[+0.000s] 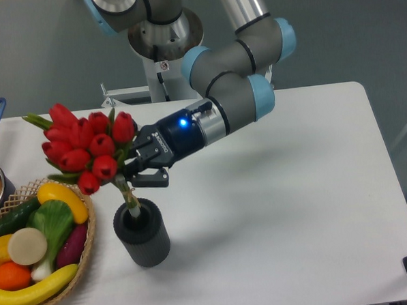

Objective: Insert the flowers into the vase
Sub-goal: 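Push the tulip stems down into the grey vase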

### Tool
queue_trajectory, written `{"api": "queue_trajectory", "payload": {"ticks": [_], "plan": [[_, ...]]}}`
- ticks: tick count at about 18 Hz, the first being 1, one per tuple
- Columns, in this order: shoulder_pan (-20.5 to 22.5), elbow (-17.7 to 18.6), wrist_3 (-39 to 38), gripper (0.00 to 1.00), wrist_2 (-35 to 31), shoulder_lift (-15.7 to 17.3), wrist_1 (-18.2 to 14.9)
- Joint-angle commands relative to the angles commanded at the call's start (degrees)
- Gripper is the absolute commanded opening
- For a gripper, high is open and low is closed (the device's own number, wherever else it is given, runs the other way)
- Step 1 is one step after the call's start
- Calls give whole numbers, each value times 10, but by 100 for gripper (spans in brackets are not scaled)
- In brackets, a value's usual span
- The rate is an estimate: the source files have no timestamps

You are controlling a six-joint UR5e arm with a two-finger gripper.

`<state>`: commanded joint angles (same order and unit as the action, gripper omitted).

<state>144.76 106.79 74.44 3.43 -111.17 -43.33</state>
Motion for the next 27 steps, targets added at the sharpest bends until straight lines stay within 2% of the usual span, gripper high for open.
{"api": "queue_trajectory", "payload": {"ticks": [12, 27], "plan": [[0, -11, 7, 24, 0, -58, 1], [-9, -5, 44, 28, -1, -85, 1]]}}
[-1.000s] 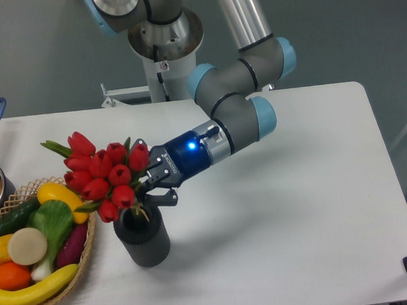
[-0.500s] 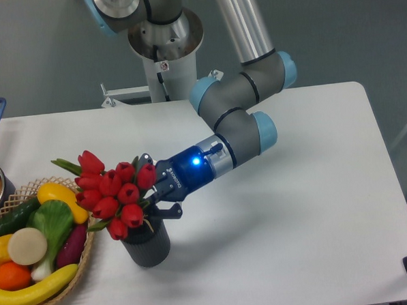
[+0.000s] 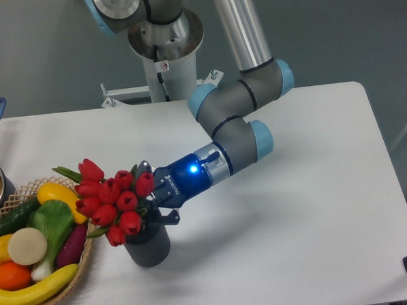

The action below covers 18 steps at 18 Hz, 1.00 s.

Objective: Insert the flowers into the vase
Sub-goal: 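Push the tulip stems down into the grey vase, then open the gripper to release the tulips and pull back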

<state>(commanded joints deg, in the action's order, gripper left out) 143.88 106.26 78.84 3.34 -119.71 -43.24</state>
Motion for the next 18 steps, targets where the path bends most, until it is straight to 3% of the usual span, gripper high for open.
{"api": "queue_trajectory", "payload": {"ticks": [2, 6, 9, 12, 18], "plan": [[0, 0, 7, 31, -1, -3, 0], [4, -1, 29, 59, -1, -5, 1], [7, -2, 29, 71, -1, -4, 0], [15, -1, 29, 99, -1, -4, 0], [18, -1, 31, 100, -11, 2, 1]]}}
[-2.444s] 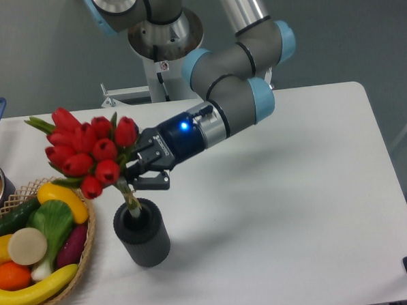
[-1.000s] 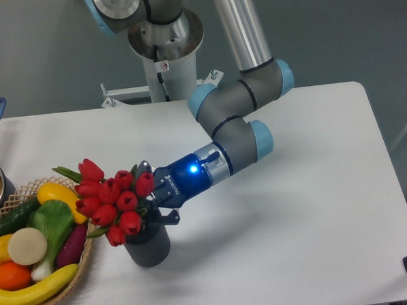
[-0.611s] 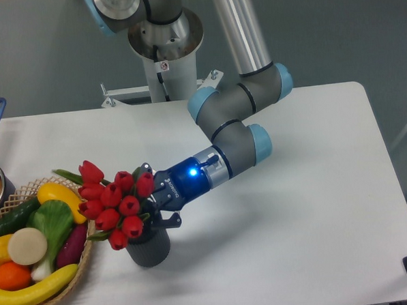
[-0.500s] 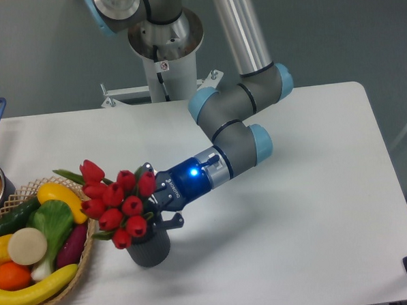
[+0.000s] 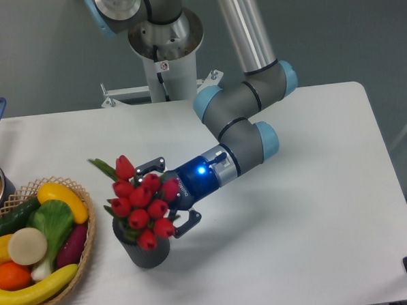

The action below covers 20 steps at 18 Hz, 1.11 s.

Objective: Insert the flowers into the vase

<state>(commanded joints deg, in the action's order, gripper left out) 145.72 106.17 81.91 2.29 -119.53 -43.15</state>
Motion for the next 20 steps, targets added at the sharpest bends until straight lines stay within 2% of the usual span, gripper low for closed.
{"api": "queue_trajectory", "payload": {"ticks": [11, 15, 18, 20], "plan": [[2, 4, 3, 100, -61, 9, 0], [15, 23, 16, 100, -65, 27, 0], [34, 36, 48, 100, -104, 41, 2], [47, 48, 59, 100, -126, 67, 2]]}}
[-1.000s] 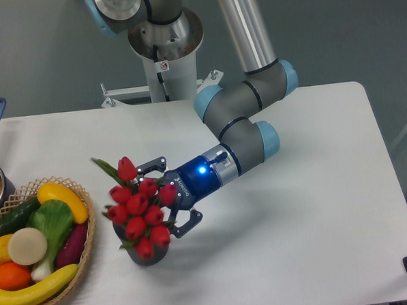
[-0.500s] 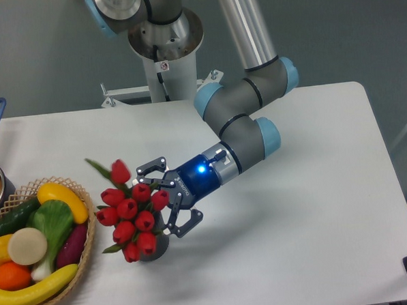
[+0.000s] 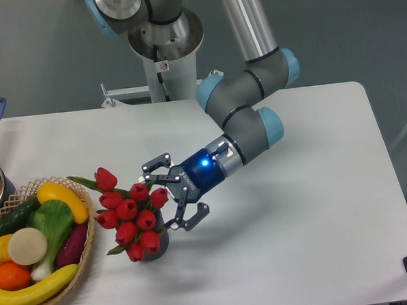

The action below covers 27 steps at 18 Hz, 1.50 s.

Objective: Insert the flowers into the vase

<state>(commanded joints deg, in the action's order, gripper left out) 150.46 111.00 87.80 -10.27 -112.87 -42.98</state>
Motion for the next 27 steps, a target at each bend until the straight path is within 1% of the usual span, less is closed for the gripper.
{"api": "queue_trajectory", "payload": {"ticks": [2, 4, 7, 9, 11, 12, 14, 16, 18, 19, 21, 22, 24, 26, 27], "plan": [[14, 2, 4, 100, -33, 27, -1], [32, 2, 11, 100, -96, 47, 0], [68, 7, 11, 100, -181, 99, -3], [93, 11, 11, 100, -213, 123, -3], [116, 12, 10, 100, -255, 156, -3], [130, 12, 9, 100, -287, 173, -4], [148, 9, 7, 100, -358, 196, -4], [152, 4, 11, 100, -450, 218, -11], [153, -3, 11, 100, -521, 232, -25], [152, -6, 11, 100, -555, 250, -38], [153, -18, 18, 100, -597, 265, -75], [156, -31, 36, 100, -615, 268, -104], [170, -62, 89, 100, -642, 277, -176], [196, -91, 147, 100, -661, 277, -233], [204, -99, 173, 100, -666, 279, -254]]}}
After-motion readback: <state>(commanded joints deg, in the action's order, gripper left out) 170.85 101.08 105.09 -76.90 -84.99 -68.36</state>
